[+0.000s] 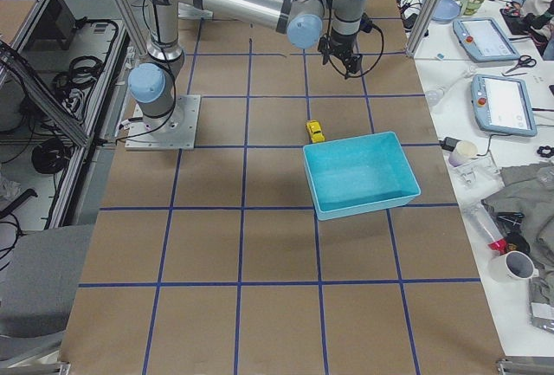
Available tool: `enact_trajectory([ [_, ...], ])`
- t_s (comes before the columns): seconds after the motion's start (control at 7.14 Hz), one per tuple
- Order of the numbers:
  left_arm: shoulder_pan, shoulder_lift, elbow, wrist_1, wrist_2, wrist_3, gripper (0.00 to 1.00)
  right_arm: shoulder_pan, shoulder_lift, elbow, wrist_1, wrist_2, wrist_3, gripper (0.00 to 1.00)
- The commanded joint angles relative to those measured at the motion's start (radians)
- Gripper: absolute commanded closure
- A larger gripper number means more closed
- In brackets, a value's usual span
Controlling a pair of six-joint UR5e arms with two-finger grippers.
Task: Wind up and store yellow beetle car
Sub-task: 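Lower the right gripper onto the car beside the bin and grasp it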
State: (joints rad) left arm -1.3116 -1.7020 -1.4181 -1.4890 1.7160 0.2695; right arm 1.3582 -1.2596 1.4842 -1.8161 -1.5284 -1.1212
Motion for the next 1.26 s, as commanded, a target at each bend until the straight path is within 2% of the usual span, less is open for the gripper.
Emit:
enact_trajectory([
  [0.0, -0.012, 0.027, -0.054, -0.039, 0.09, 0.008, 0.0, -0.076, 0.049, 0.036, -0.029, -0.007, -0.468, 0.0],
  [0.14, -0.029, 0.034, -0.058, -0.039, 0.062, 0.01, 0.0, -0.112, 0.042, 0.11, -0.054, 0.007, -0.681, 0.0],
  [0.42, -0.121, 0.045, -0.062, -0.062, 0.04, 0.008, 0.0, -0.148, 0.039, 0.303, -0.289, -0.002, -0.75, 0.0],
  [0.56, -0.136, 0.044, -0.079, -0.091, 0.031, 0.004, 0.0, -0.146, 0.04, 0.356, -0.404, -0.001, -0.823, 0.0],
  [0.7, -0.149, 0.042, -0.117, -0.077, 0.022, -0.006, 0.0, -0.145, 0.055, 0.364, -0.417, 0.008, -0.86, 0.0],
  [0.98, -0.188, 0.047, -0.137, 0.056, -0.1, -0.054, 0.0, -0.143, 0.089, 0.366, -0.417, 0.01, -0.919, 0.0],
  [1.12, -0.193, 0.065, -0.131, 0.044, -0.098, -0.064, 0.0, -0.143, 0.103, 0.366, -0.423, 0.01, -0.924, 0.0],
])
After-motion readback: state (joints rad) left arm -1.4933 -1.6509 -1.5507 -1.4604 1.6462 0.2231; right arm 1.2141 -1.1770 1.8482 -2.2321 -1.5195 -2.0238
